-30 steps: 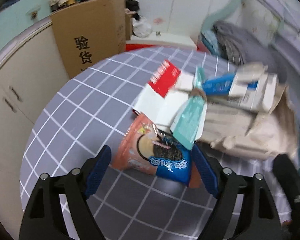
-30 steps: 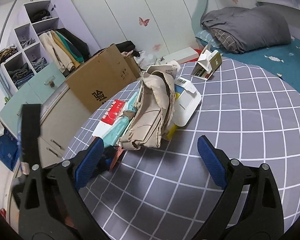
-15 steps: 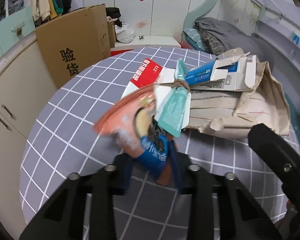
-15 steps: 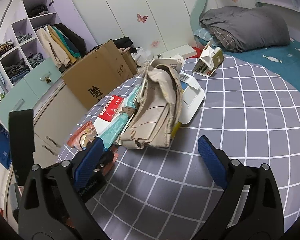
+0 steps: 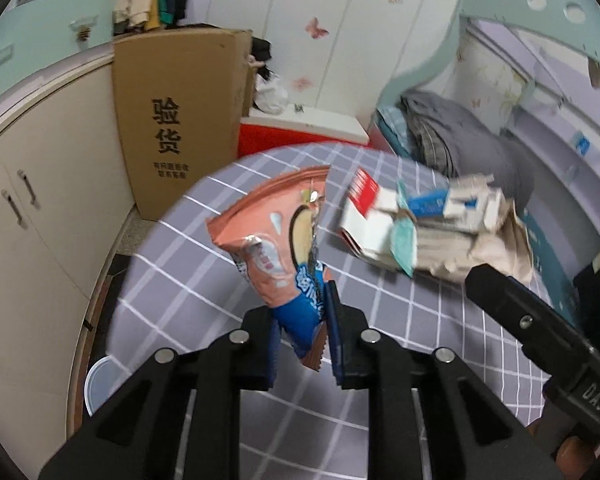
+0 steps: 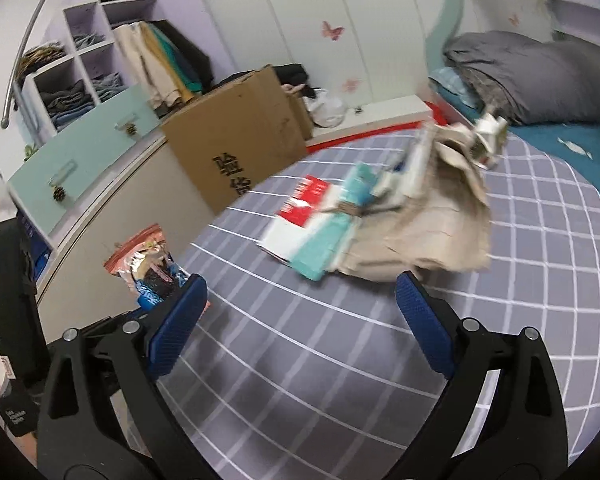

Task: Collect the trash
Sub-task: 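Grasp the teal string-tied packet with the right gripper while the left gripper holds the wrapper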

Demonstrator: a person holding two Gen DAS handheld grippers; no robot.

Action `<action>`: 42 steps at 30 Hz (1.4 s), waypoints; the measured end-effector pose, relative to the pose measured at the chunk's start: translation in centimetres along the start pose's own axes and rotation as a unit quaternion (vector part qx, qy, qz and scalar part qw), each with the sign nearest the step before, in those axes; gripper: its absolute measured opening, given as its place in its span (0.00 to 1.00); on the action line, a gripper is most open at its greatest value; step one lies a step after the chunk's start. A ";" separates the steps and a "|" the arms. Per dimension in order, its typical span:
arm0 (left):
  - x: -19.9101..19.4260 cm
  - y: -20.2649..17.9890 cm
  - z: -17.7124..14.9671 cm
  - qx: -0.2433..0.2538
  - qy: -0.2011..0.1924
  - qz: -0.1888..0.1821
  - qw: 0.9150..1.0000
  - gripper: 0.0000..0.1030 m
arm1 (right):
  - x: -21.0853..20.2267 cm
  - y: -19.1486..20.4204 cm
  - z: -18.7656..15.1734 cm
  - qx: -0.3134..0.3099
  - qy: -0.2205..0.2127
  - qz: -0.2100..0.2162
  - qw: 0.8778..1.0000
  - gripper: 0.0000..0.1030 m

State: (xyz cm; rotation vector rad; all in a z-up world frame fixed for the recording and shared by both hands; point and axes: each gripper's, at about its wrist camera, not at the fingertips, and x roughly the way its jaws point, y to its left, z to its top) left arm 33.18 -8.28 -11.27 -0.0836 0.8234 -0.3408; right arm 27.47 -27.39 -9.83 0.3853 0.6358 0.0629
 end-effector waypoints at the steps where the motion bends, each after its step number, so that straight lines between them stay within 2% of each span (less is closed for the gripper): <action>1: -0.3 0.6 0.3 -0.005 -0.005 0.004 1.000 0.19 | 0.3 0.6 0.5 -0.006 0.000 0.002 1.000 0.90; 4: -0.6 2.2 1.3 -0.019 -0.009 0.011 1.000 0.19 | 1.8 1.6 2.2 -0.025 0.001 -0.008 1.000 0.86; 5: -0.5 2.6 1.6 -0.023 -0.009 0.014 1.000 0.19 | 2.4 1.5 2.7 -0.023 0.007 -0.009 1.000 0.82; 7: -0.4 3.7 2.0 -0.030 -0.010 0.019 0.999 0.19 | 4.8 0.7 4.1 -0.012 0.037 -0.021 0.999 0.68; 8: -0.3 4.2 2.2 -0.033 -0.012 0.021 0.999 0.19 | 5.5 0.2 4.4 -0.010 0.046 -0.031 0.998 0.57; 9: -0.3 4.6 2.2 -0.035 -0.012 0.022 0.999 0.19 | 6.5 -0.3 4.8 -0.009 0.057 -0.045 0.997 0.52; 11: 0.0 5.2 2.2 -0.037 -0.010 0.026 0.999 0.19 | 8.5 -1.3 5.5 -0.006 0.082 -0.065 0.994 0.50; 14: 0.4 6.1 2.4 -0.041 -0.007 0.025 0.999 0.19 | 10.5 -1.6 6.0 -0.019 0.098 -0.099 0.990 0.49; 19: 1.1 6.7 2.3 -0.048 -0.002 0.022 0.999 0.19 | 12.6 -1.3 6.1 -0.049 0.115 -0.144 0.982 0.34; 21: 1.1 6.6 2.2 -0.050 -0.001 0.018 0.999 0.19 | 13.3 -0.9 6.0 -0.065 0.121 -0.153 0.979 0.31; 26: 1.1 6.9 1.9 -0.054 0.001 0.017 0.998 0.19 | 13.8 0.0 5.4 -0.095 0.131 -0.155 0.975 0.25; 27: 1.0 6.9 1.8 -0.054 0.001 0.018 0.998 0.19 | 13.8 0.0 5.5 -0.094 0.132 -0.151 0.975 0.21; 30: 0.5 7.0 1.6 -0.056 0.000 0.020 0.998 0.19 | 13.2 -0.1 5.4 -0.081 0.133 -0.126 0.980 0.20; 37: -1.3 7.3 1.3 -0.061 -0.007 0.015 0.998 0.19 | 9.5 1.5 5.0 -0.081 0.094 -0.113 0.986 0.20; 42: -3.4 7.8 0.6 -0.065 -0.020 0.007 0.998 0.19 | 5.7 3.5 4.2 -0.075 0.062 -0.081 0.992 0.20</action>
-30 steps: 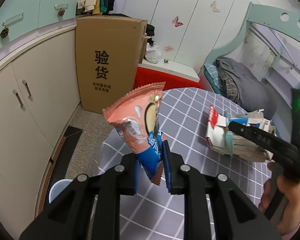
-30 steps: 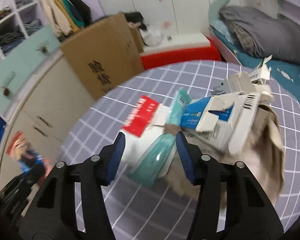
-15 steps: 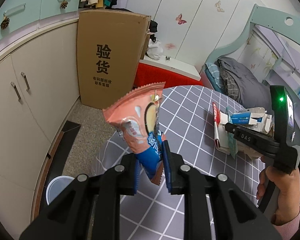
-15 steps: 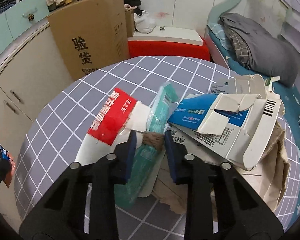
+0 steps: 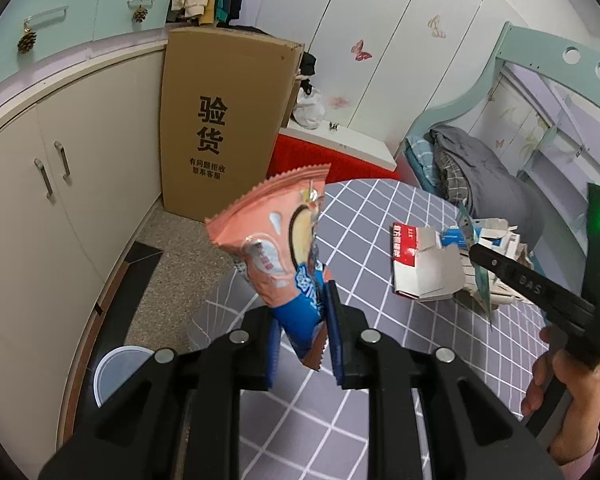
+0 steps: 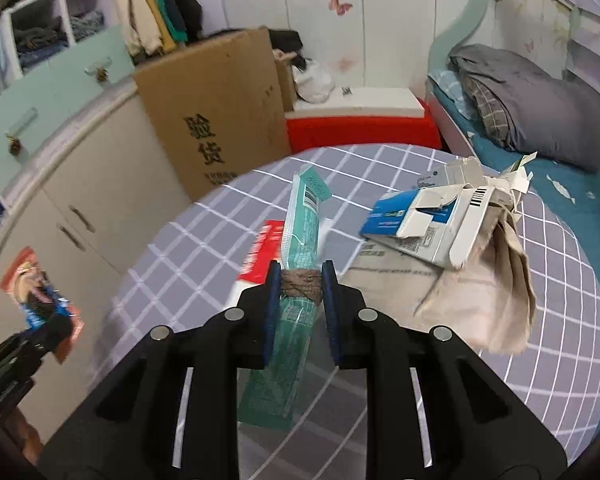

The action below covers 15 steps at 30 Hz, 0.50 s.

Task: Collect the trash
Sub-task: 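Grasp the teal string-tied packet with the right gripper while the left gripper holds the wrapper, then carry both items over the blue bin and open both grippers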

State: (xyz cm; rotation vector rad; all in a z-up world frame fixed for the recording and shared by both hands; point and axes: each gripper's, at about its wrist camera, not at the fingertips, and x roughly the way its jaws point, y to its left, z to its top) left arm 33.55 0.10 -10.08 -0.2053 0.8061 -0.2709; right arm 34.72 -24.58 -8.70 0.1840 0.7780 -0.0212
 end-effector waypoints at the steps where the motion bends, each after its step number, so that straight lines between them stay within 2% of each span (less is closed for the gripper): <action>1: -0.4 0.2 -0.1 0.000 -0.002 0.000 1.000 0.19 | -0.9 0.8 -0.4 -0.005 -0.005 0.011 1.000 0.20; 3: -1.4 0.9 -0.5 -0.003 -0.007 0.000 1.000 0.19 | -2.0 2.2 -0.9 -0.013 -0.012 0.029 0.999 0.20; 7: -3.8 3.4 -1.5 -0.013 -0.018 0.011 1.000 0.19 | -3.4 6.9 -2.3 -0.032 -0.007 0.094 0.995 0.20; 15: -8.2 12.1 -4.1 -0.046 -0.028 0.080 0.995 0.19 | -2.3 18.3 -6.2 -0.096 0.032 0.193 0.976 0.20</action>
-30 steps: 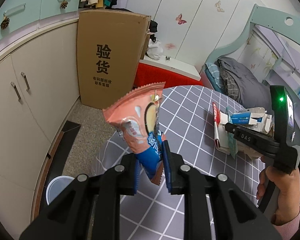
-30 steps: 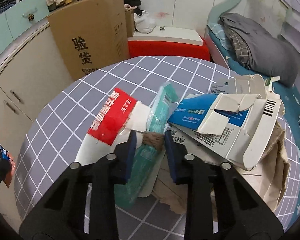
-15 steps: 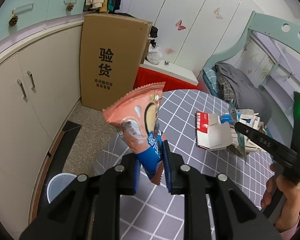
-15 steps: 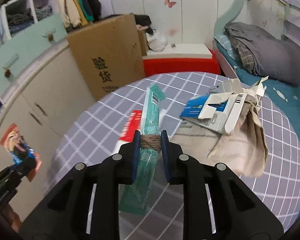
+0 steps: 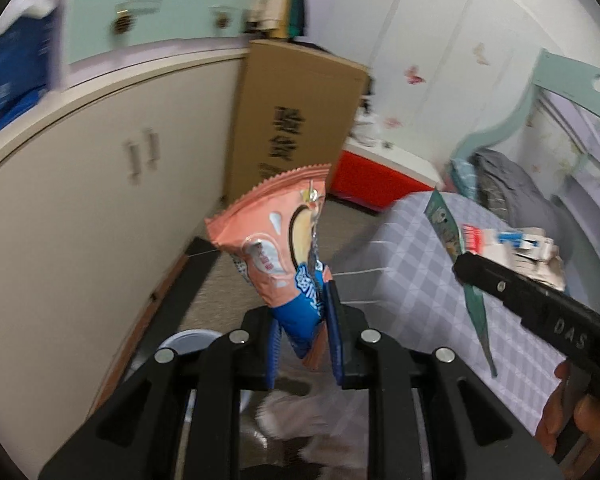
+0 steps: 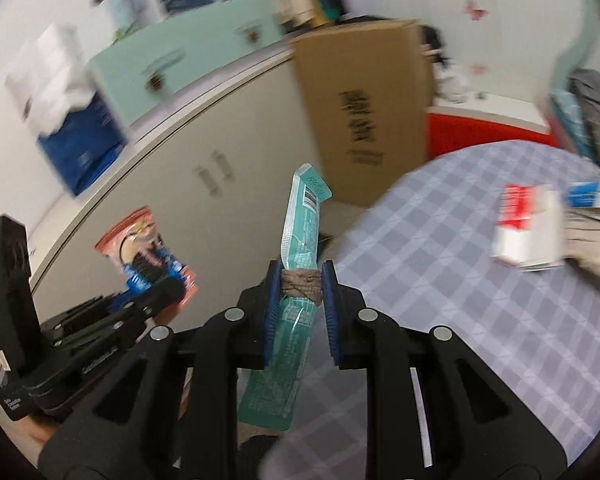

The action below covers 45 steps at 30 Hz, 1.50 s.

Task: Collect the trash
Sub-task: 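Carry both items over the blue bin and open both grippers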

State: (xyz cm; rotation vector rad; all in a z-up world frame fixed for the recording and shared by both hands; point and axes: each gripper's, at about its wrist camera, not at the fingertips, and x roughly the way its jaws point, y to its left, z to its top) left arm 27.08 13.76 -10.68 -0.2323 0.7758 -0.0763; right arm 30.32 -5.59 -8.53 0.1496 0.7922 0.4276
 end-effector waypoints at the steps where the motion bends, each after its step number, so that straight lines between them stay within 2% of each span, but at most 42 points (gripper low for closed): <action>1: -0.3 1.4 -0.2 -0.005 -0.001 0.013 1.000 0.19 | 0.9 1.1 -0.3 -0.006 0.006 0.008 1.000 0.20; 5: -0.4 6.0 -0.8 -0.032 0.004 0.045 0.998 0.19 | 5.0 5.9 -1.8 -0.035 0.039 0.032 0.998 0.20; 10: 0.6 11.0 -2.0 -0.062 0.019 0.090 0.994 0.19 | 9.6 9.3 -3.2 -0.052 0.066 0.046 0.995 0.22; 11: 0.9 11.9 -2.2 -0.068 0.024 0.097 0.993 0.19 | 10.8 10.0 -3.5 -0.057 0.069 0.044 0.995 0.28; 12: 1.0 12.5 -2.4 -0.071 0.028 0.100 0.992 0.19 | 11.6 10.4 -3.7 -0.063 0.076 0.042 0.994 0.39; 13: 1.3 12.9 -2.6 -0.073 0.032 0.103 0.991 0.19 | 12.3 10.6 -4.0 -0.065 0.080 0.039 0.994 0.61; 14: 1.6 13.2 -2.7 -0.075 0.036 0.104 0.991 0.19 | 12.9 10.8 -4.4 -0.067 0.080 0.028 0.994 0.63; 20: 2.7 14.0 -3.8 -0.081 0.051 0.098 0.991 0.19 | 13.4 10.7 -5.5 -0.067 0.089 0.007 0.994 0.66; 31: 3.6 12.8 -4.5 -0.067 0.065 0.088 0.992 0.19 | 12.5 9.0 -5.7 -0.051 0.083 -0.009 0.995 0.69; 45: 5.3 11.4 -3.8 -0.057 0.079 0.078 0.992 0.19 | 10.5 7.7 -5.2 -0.027 0.037 -0.012 0.999 0.73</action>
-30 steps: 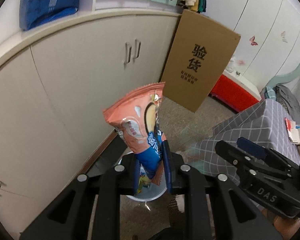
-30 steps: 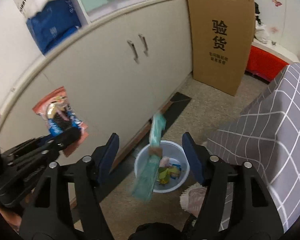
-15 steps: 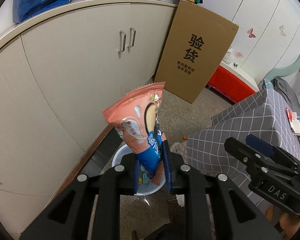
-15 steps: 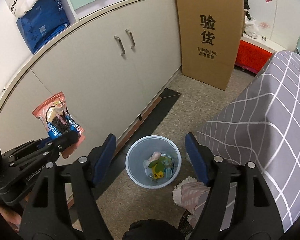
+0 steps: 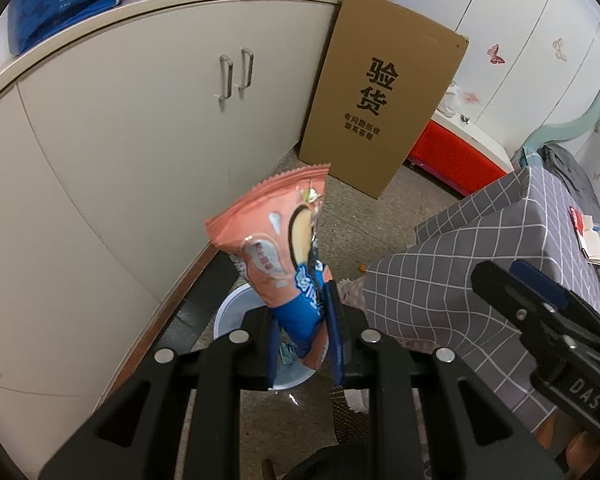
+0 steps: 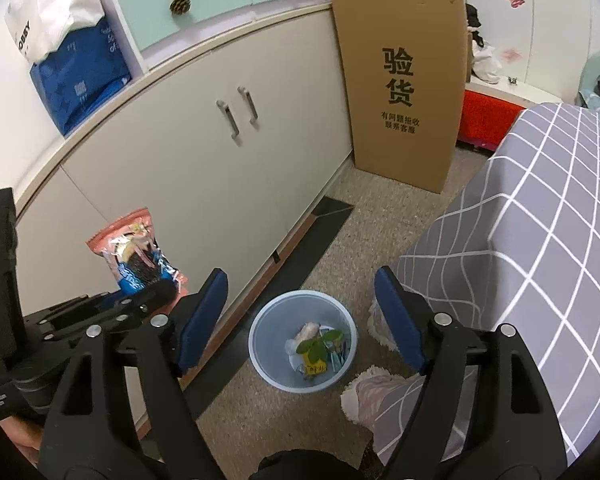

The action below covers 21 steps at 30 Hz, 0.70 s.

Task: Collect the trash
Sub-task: 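Carry both items over the blue bin and open both grippers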

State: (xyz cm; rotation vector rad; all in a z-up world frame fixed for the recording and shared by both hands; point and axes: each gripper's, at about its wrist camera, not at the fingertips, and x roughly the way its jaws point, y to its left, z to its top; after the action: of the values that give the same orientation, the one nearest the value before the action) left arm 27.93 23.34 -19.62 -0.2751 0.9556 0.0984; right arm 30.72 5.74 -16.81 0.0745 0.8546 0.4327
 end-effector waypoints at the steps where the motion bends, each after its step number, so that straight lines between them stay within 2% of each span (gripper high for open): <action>1: 0.1 -0.1 0.1 0.000 0.000 -0.001 1.000 0.19 | -0.2 -0.1 0.0 0.003 -0.005 0.000 1.000 0.74; 8: 1.1 -0.6 1.3 0.004 0.013 -0.002 1.000 0.21 | -0.8 -1.0 0.2 0.016 -0.026 -0.005 1.000 0.75; 10: 1.5 -0.4 1.5 -0.004 0.025 -0.003 1.000 0.33 | -0.8 -1.1 0.1 0.019 -0.025 -0.004 0.999 0.75; 11: 1.8 -0.2 1.7 -0.010 0.035 0.006 0.999 0.52 | -0.8 -1.1 0.1 0.020 -0.025 -0.005 0.999 0.76; 12: 1.9 -0.2 1.7 -0.012 0.036 0.011 0.999 0.63 | -0.8 -1.1 0.1 0.020 -0.025 -0.006 0.999 0.76; 21: 0.2 -0.5 1.3 -0.016 0.025 0.012 0.999 0.63 | -1.6 -1.5 -0.1 0.024 -0.026 -0.008 0.999 0.76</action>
State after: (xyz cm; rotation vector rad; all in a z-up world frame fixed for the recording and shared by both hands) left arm 29.17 23.21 -18.94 -0.2971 1.0070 0.1290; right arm 30.25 3.70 -16.14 0.1223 0.8134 0.3944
